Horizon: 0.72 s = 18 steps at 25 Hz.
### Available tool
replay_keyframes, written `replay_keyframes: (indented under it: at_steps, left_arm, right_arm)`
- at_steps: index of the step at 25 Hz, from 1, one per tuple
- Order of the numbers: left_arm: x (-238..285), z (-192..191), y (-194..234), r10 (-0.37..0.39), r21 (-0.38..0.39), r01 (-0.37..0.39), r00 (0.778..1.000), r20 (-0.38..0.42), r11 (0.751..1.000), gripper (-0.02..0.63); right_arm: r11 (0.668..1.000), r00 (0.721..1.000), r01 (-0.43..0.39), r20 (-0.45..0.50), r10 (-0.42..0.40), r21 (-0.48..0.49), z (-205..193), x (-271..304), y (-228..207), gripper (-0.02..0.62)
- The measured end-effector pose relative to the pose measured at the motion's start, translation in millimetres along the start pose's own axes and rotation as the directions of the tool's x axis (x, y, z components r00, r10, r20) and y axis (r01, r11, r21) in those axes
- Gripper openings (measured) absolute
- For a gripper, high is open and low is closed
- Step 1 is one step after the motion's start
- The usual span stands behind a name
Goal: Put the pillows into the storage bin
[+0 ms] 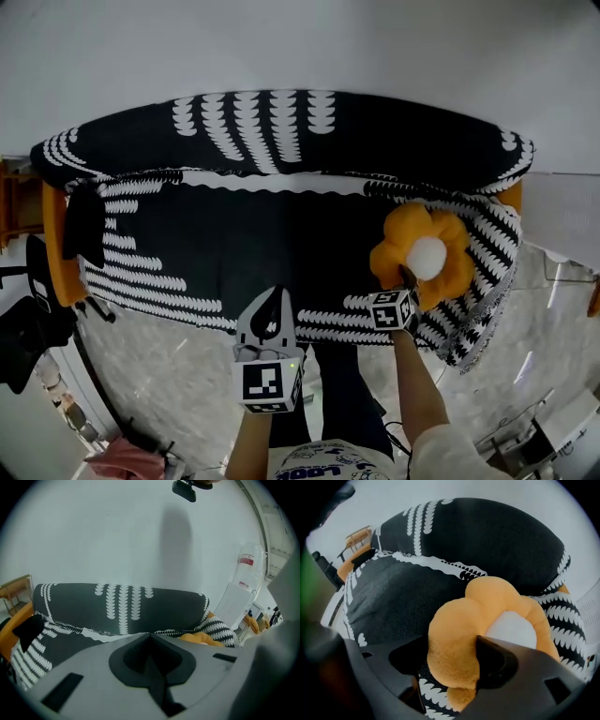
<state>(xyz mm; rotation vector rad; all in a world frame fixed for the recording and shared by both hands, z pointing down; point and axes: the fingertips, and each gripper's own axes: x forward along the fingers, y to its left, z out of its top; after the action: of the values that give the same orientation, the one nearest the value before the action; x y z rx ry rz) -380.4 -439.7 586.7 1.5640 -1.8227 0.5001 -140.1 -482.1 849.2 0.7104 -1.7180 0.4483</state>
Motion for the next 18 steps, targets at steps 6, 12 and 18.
replay_keyframes:
  at_steps: [6,12,18]
  left_arm:
    - [9,-13,1,0.002,-0.006,-0.002,1.0,-0.018,1.0,0.014]
    - [-5,-11,3,-0.003,0.0,0.003,1.0,-0.009,1.0,0.014]
    - [-33,16,10,-0.042,0.034,0.04,0.997,0.061,0.999,0.014]
  right_arm:
    - [0.996,0.998,0.062,-0.016,-0.063,-0.063,-2,15,-3,0.275]
    - [0.995,0.995,0.096,0.008,-0.096,0.005,6,-5,-11,0.161]
    - [0.98,0.975,0.162,0.133,-0.177,0.114,39,-70,-23,0.132]
